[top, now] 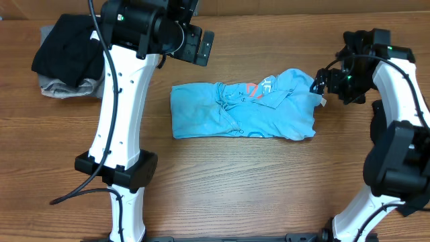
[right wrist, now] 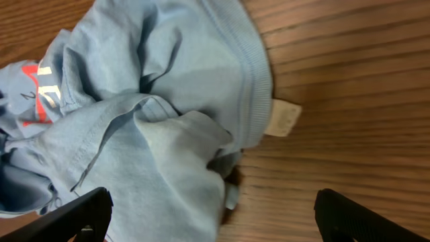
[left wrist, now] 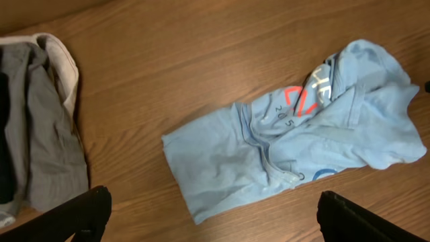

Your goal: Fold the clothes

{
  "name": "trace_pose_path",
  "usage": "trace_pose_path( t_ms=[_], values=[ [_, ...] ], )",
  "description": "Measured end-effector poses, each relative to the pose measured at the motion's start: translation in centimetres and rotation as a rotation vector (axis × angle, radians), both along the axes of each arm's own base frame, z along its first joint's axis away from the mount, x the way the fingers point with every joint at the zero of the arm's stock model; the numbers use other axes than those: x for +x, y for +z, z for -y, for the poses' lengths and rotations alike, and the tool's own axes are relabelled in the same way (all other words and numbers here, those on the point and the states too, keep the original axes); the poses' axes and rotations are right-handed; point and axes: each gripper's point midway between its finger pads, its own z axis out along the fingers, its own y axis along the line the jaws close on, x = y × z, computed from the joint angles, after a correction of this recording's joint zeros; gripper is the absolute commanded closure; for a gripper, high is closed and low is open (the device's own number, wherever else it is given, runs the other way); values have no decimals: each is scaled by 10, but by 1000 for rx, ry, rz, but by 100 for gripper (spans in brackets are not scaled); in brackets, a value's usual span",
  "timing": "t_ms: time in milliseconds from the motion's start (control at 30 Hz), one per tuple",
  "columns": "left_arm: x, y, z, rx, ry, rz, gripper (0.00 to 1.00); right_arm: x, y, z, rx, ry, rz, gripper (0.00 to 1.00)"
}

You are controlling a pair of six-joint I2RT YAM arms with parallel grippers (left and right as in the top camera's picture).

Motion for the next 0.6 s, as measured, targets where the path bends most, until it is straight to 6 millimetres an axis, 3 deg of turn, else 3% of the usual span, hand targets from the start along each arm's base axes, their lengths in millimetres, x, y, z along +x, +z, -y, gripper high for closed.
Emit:
trace_pose_path(
  t_ms=[200, 600],
  values=[
    [-1, -12, -1, 16, 1, -39, 0, 0, -14, -9, 62, 5, -32, 0],
    [0, -13, -1, 17, 1, -39, 0, 0, -22, -12, 87, 5, -47, 0]
  ],
)
